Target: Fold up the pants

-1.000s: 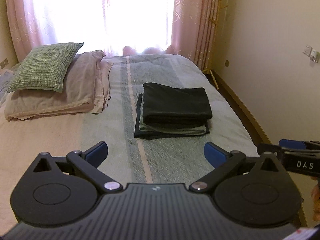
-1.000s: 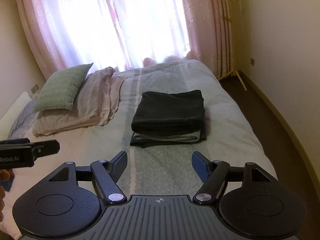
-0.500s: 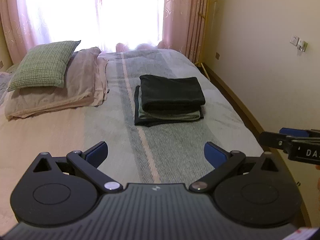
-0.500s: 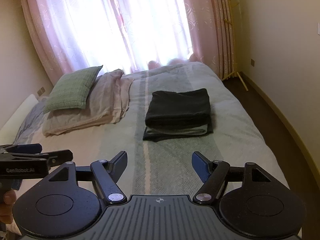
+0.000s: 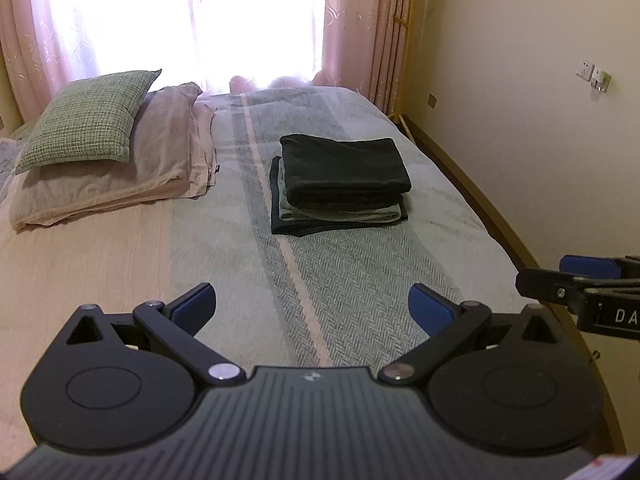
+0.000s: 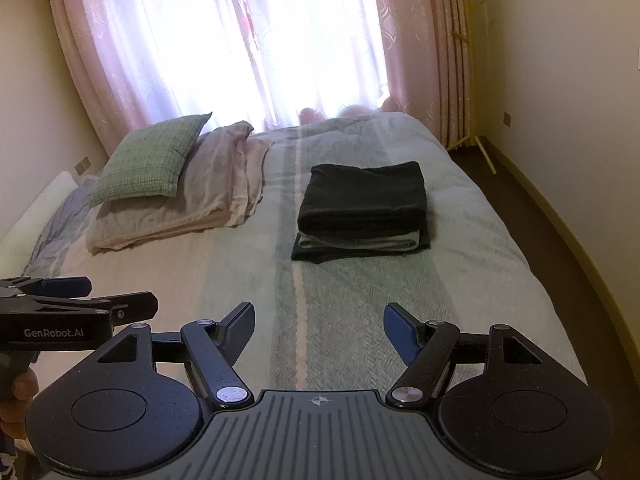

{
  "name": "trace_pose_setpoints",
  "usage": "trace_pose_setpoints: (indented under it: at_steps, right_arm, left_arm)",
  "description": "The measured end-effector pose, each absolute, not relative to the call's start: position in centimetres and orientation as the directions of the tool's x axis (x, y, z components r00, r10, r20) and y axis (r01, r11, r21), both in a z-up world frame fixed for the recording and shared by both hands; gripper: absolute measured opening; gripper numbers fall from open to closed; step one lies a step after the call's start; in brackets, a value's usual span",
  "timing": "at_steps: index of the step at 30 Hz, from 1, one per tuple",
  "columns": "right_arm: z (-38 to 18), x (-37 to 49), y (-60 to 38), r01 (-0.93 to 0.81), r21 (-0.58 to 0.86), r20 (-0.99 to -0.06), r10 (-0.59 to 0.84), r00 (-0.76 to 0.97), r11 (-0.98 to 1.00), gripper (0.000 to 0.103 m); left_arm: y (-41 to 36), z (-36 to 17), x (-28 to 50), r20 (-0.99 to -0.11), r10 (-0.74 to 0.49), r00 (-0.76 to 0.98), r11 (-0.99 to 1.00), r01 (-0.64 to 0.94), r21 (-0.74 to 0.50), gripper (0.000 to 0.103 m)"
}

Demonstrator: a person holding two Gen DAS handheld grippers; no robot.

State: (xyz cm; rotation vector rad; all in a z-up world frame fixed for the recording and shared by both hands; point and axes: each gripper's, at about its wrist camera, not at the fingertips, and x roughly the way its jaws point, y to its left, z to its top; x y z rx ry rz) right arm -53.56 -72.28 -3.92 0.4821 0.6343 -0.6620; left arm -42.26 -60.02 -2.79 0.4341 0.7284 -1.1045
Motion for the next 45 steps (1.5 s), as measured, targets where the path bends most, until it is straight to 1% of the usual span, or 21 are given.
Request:
trace_pose_setpoints:
  at_steps: [29,45]
  right_arm:
    - [-4.9,-53.4,-74.1,0.689,0.215,-0.696,-0.386,0.605,0.692,0.069]
    - [-5.4,-53.6,-78.2,0.666,0.222,-0.708,-0.351,0.612,0.713,0.069]
  left_arm:
    - [-62.8,-4.0,-42.9,-0.742,-0.628,0.235,0.398,0.916,-0.046,0.101]
    - [-66.5,-4.2,-43.6,-0.748,-0.613,0.254,0.422,0.906,-0.038,0.101]
